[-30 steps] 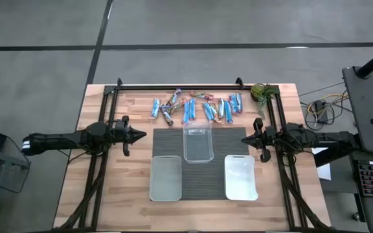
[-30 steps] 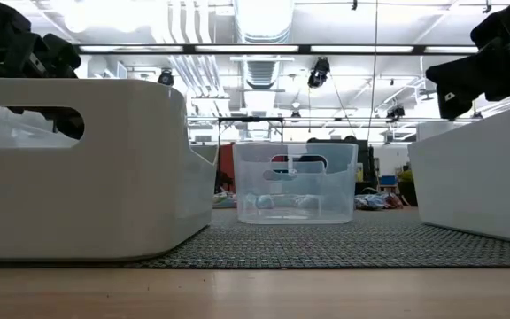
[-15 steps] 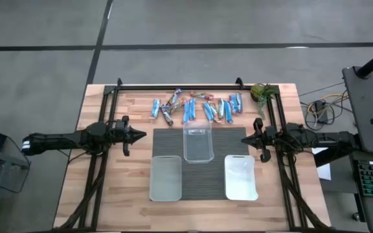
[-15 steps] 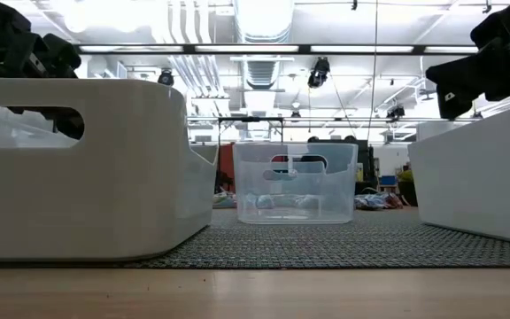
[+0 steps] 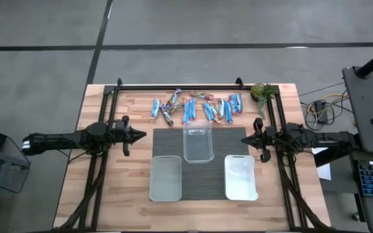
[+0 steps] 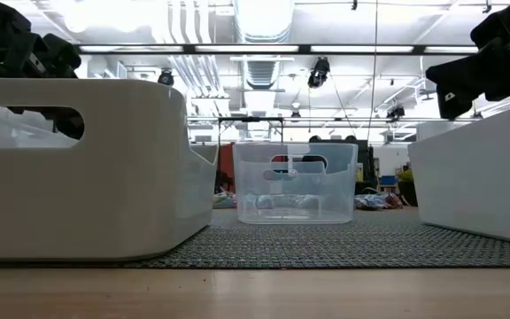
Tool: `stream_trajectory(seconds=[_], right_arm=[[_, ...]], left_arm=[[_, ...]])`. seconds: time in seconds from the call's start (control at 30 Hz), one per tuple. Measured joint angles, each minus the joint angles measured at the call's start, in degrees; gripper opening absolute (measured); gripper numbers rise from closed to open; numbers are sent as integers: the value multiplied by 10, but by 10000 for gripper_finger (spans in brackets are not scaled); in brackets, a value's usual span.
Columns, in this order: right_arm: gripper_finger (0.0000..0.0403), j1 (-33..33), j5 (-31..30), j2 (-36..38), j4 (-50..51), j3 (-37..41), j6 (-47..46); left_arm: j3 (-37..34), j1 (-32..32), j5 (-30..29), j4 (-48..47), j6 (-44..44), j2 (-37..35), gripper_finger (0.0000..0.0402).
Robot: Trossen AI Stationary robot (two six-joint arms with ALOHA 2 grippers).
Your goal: Pick and place Granola Bars by type
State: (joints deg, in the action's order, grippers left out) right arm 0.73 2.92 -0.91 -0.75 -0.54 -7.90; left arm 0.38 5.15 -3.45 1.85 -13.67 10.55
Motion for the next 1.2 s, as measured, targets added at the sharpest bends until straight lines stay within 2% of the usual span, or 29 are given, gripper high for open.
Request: stream_trajectory(seconds=[0.1, 0.23, 0.37, 0.5, 0.63, 0.73, 0.87, 1.07, 1.2], right_arm=[[8, 0, -1, 0, 0, 0, 14], [8, 0, -28, 0, 2, 0, 201], [8, 0, -30, 0, 2, 0, 361], [8, 0, -30, 0, 2, 0, 488], [8, 0, -30, 0, 1, 0, 541], [8, 0, -30, 0, 2, 0, 536], [8, 0, -30, 0, 1, 0, 464], [8, 0, -30, 0, -1, 0, 308], [8, 0, -30, 0, -11, 0, 153]], left_arm=[[0, 0, 0, 0, 0, 0, 0], [0, 0, 0, 0, 0, 0, 0], [0, 0, 0, 0, 0, 0, 0], [0, 0, 0, 0, 0, 0, 0], [0, 0, 0, 0, 0, 0, 0], [0, 0, 0, 0, 0, 0, 0], [0, 0, 0, 0, 0, 0, 0], [0, 0, 0, 0, 0, 0, 0], [0, 0, 0, 5, 0, 0, 0]])
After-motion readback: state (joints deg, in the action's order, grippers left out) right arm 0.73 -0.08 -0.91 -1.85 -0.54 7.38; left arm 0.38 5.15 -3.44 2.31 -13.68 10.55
